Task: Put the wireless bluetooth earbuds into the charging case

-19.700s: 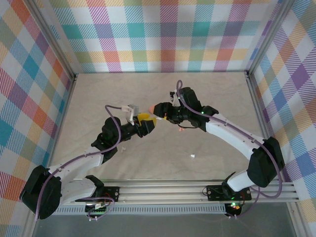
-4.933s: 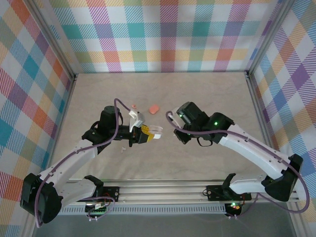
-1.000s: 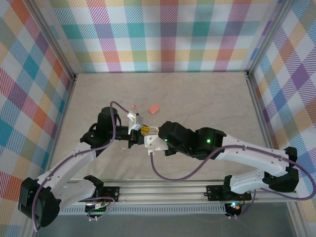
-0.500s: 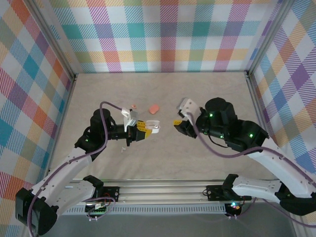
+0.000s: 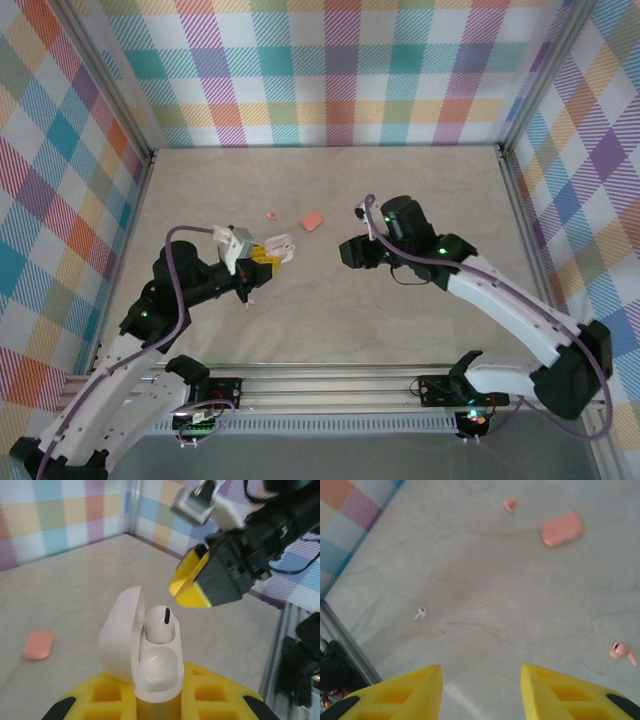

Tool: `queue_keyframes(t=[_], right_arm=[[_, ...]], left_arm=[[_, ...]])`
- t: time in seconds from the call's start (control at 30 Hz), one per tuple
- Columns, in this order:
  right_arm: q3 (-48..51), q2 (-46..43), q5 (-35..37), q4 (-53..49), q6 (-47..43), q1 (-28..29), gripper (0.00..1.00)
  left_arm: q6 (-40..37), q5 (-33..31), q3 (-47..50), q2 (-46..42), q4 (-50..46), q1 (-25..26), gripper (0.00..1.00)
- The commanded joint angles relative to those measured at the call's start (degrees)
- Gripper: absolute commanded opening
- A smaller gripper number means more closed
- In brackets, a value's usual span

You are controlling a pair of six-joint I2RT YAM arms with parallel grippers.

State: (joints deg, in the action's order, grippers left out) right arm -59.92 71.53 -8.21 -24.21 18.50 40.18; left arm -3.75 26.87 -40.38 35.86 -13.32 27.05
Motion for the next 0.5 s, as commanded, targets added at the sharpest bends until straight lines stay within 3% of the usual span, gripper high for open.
queue_keyframes(t=[0.0, 0.17, 0.47], right_arm=[[0.4, 6.0, -2.5, 7.7, 10.6, 0.0, 0.43], [-6.2, 18.9, -2.2, 8.7, 14.3, 4.9, 0.43], [-24.6, 40.5, -3.0, 2.6, 16.2, 13.3, 0.37]], left_arm=[[1.2, -9.4, 0.5, -4.4, -7.1, -0.5, 0.0], [0.9, -17.5, -1.0, -8.7, -14.2, -0.5, 0.0], [-0.3, -24.0, -3.1, -15.2, -21.5, -0.5, 0.0]])
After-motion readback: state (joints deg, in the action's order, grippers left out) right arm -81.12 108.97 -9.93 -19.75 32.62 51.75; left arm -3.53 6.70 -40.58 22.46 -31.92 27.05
